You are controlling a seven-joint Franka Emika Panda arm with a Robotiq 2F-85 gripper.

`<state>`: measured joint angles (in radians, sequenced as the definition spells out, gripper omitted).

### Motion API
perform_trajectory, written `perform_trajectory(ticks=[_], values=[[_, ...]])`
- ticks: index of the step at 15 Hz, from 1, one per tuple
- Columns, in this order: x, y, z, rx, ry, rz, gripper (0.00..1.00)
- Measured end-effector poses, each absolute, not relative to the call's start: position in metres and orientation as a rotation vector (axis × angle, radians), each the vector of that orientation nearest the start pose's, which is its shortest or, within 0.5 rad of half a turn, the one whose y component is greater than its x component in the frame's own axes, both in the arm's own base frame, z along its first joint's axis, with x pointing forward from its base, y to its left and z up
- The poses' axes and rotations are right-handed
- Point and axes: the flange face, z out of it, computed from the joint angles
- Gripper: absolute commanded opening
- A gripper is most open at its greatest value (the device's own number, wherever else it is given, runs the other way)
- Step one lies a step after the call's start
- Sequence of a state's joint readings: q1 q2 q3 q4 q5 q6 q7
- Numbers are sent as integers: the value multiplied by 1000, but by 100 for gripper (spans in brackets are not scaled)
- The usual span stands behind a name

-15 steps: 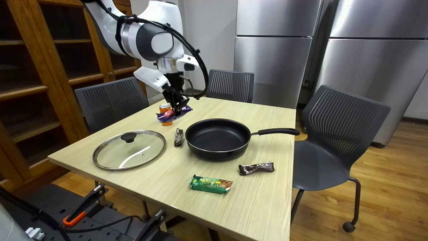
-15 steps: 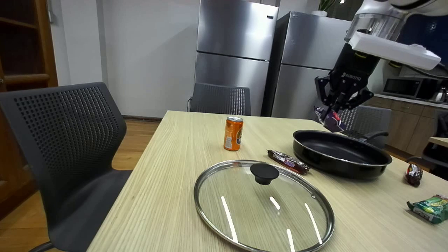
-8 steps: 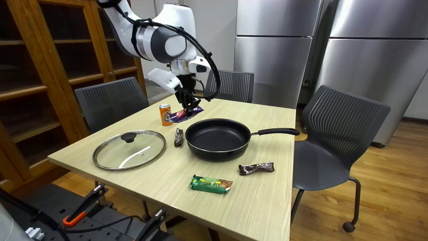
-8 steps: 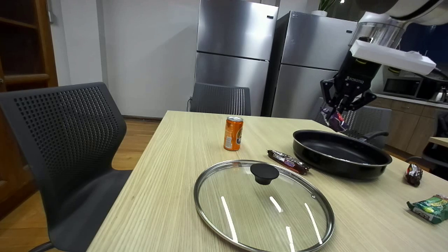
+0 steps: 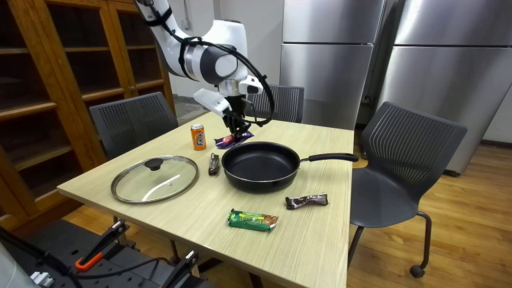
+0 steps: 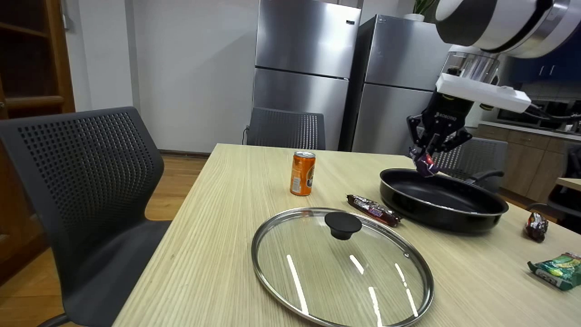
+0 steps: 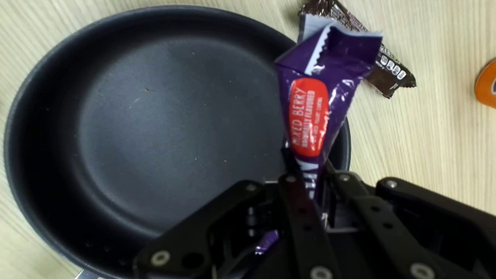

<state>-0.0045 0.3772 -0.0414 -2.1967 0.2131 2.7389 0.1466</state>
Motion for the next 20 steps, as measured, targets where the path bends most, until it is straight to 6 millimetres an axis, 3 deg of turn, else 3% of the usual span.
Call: perform_trajectory(ticks=[9,20], values=[[611,-43,192,-2985,633,-145,3],[643,-55,159,-2978,744,-106,3]])
